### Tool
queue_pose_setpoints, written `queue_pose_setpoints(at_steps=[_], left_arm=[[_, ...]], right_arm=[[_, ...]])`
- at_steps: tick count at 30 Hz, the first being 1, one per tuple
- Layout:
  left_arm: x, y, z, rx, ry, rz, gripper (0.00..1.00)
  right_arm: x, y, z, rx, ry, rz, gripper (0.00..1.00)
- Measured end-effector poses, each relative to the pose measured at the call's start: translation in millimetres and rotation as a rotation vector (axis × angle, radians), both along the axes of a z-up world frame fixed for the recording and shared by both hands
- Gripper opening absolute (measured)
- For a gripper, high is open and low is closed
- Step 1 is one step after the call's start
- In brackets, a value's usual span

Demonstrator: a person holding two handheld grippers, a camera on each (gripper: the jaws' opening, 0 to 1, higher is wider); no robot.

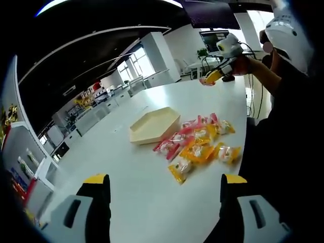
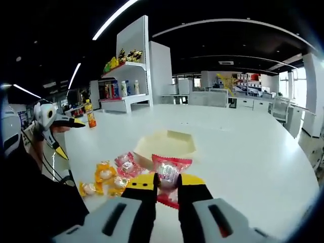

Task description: Pick up the marshmallows scattered on the table and place them into the bowl on the table

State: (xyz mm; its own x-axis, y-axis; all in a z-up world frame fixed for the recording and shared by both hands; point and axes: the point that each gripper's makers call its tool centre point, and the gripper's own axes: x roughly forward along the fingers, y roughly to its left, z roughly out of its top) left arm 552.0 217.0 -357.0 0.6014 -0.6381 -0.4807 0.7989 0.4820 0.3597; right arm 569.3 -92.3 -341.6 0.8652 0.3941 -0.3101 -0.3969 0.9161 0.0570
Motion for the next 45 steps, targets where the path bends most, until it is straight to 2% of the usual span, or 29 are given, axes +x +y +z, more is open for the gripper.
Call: queue_pose_setpoints(at_steps=[15, 26, 31, 36, 41, 45], left_arm=[[-2.1, 0, -0.1, 0.000, -0.001, 0.000, 0.88], [-3.0, 0, -0.8, 0.000, 0.001, -0.001, 0.88], [-4.2, 4, 6.2, -0.002, -0.012, 0.000, 0.88], [-6.2, 1, 10.1, -0.023, -0.014, -0.015, 0.88], [-2.7, 2, 6.5, -0.011, -0.012, -0.017, 0.88], [1.9, 4, 10.4, -0.013, -0.038, -0.006, 0.87]], right_arm=[[3, 4, 8.8, 0.016, -0.022, 0.007, 0.13], [15, 20, 28.3, 0.008, -0.059, 0.049, 0.13], [29, 28, 29.8, -0.004, -0.056, 0.078, 0.13], [40, 38, 35.4, 0.015, -0.053, 0.105, 0.13], [62, 40, 41.2, 0.032, -0.055, 0.127, 0.13], [80, 43, 42.4, 0.047, -0.059, 0.111, 0.13]])
